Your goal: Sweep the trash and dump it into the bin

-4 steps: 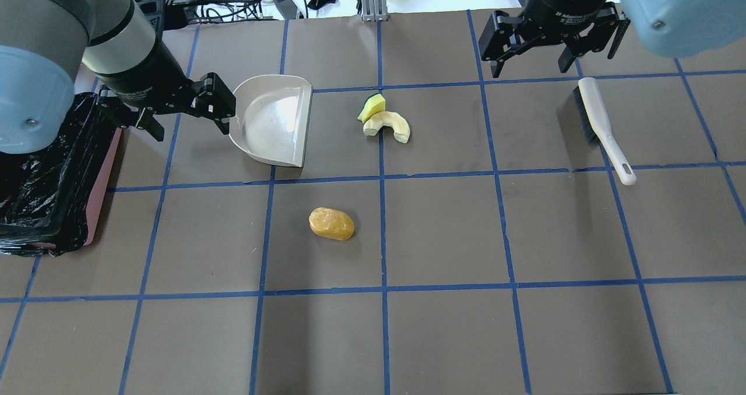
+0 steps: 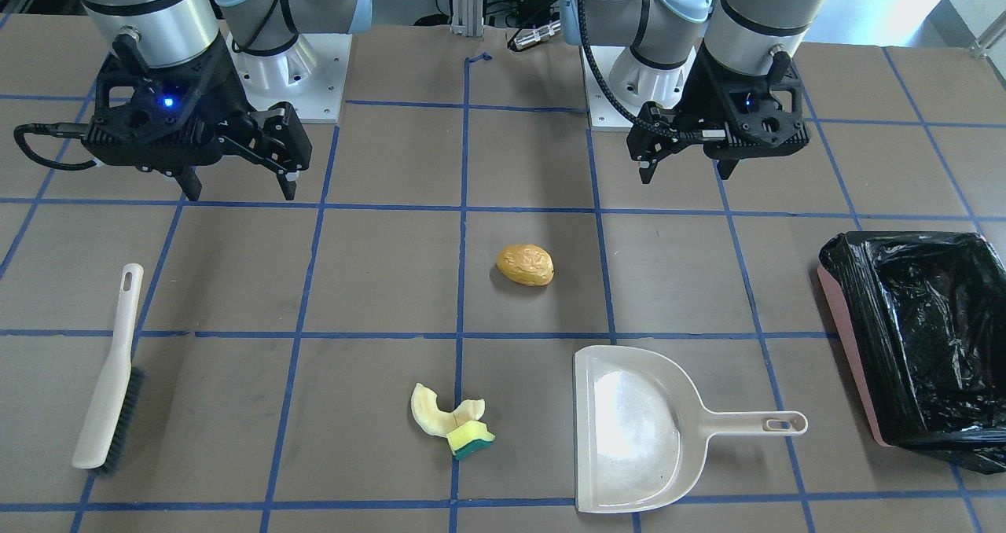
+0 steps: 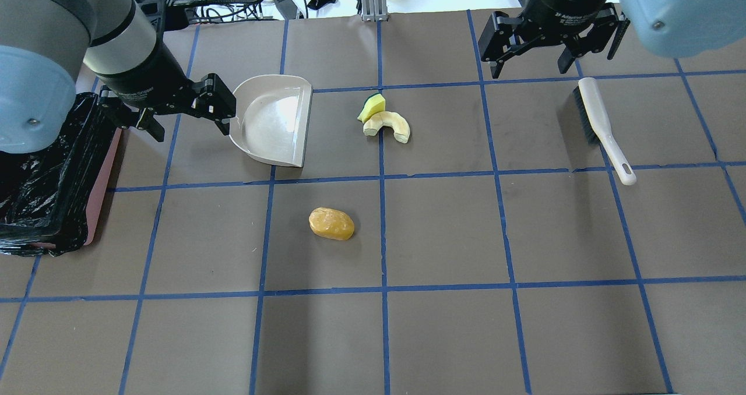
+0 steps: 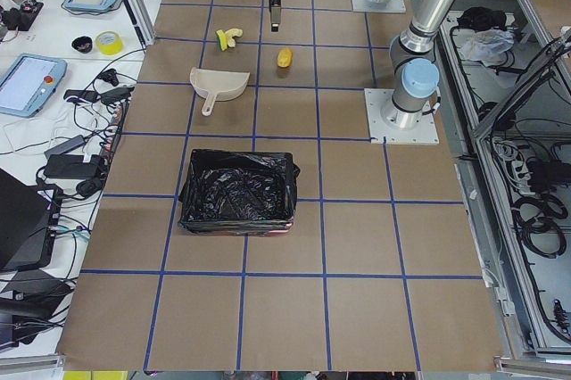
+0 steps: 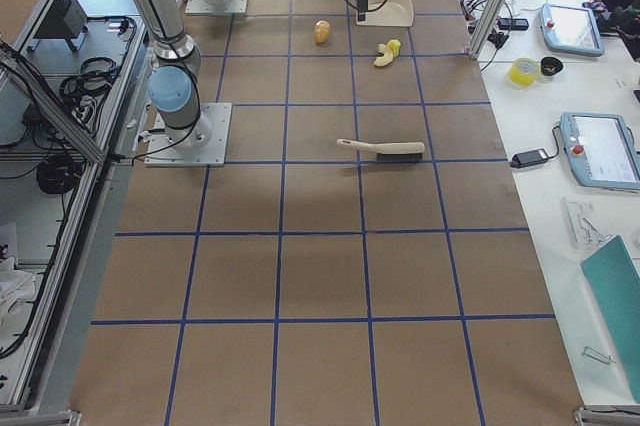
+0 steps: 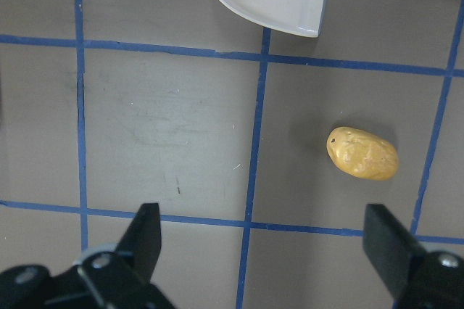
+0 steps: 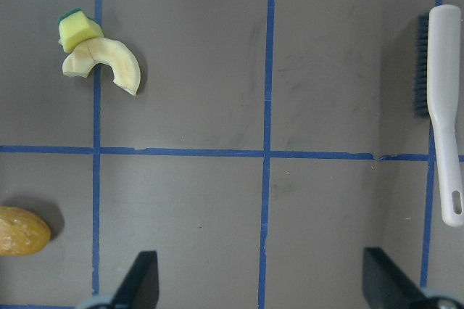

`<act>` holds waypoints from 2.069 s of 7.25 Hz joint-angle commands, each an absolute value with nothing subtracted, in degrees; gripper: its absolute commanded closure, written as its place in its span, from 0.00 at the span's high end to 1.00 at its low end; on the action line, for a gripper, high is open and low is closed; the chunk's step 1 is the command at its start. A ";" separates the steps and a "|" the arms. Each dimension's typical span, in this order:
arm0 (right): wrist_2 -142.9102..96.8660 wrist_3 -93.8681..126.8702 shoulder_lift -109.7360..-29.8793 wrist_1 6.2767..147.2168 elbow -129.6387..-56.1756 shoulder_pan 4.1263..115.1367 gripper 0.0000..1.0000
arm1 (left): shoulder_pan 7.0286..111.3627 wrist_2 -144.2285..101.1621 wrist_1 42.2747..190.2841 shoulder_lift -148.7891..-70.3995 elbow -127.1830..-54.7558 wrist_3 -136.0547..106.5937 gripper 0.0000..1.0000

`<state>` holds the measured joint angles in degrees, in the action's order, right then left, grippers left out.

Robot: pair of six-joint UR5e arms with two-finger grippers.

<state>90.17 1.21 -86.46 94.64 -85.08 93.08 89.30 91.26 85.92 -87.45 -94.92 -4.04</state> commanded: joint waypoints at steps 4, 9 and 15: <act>90.44 0.44 -86.40 93.69 -85.25 92.72 1.00 | 88.59 91.32 86.57 -87.54 -94.83 -4.04 1.00; 90.44 0.44 -86.48 94.13 -85.87 92.72 1.00 | 88.51 91.40 87.19 -87.45 -94.83 -4.04 1.00; 90.35 0.44 -86.48 94.57 -85.87 92.72 1.00 | 88.07 91.93 87.97 -87.45 -94.40 -4.04 1.00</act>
<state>90.15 0.64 -86.51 94.51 -85.85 92.73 88.38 91.54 87.39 -87.45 -94.80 -4.04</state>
